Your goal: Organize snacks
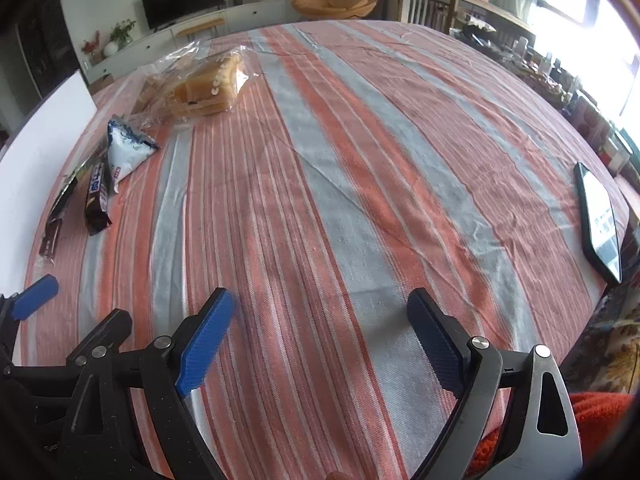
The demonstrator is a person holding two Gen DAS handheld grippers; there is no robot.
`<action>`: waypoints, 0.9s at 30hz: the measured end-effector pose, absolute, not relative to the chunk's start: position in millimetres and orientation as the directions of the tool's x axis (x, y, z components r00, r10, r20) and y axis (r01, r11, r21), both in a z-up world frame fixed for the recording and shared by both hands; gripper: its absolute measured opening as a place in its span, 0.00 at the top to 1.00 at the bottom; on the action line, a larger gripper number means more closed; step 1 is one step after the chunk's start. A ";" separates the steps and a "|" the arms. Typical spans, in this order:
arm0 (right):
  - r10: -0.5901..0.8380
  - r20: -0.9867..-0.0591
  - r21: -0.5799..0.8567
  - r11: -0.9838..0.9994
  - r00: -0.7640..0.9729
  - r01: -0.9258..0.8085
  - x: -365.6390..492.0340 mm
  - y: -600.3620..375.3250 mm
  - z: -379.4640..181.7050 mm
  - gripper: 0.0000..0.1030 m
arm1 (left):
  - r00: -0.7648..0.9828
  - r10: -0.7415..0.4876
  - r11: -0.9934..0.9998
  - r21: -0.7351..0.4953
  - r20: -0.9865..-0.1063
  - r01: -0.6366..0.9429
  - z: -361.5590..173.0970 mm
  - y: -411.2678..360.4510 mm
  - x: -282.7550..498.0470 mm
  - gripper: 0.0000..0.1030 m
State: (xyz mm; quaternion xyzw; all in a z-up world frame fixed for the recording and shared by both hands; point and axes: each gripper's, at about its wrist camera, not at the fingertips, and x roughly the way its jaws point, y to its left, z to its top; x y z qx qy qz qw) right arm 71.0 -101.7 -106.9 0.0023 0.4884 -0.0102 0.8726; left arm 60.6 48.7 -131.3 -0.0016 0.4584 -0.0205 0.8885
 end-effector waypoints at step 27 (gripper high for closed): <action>-0.017 -0.852 -0.008 1.000 0.523 0.019 71.3 -102.2 -106.8 0.10 | 0.581 -0.041 0.999 -0.022 -0.813 0.039 -129.9 50.1 61.5 0.00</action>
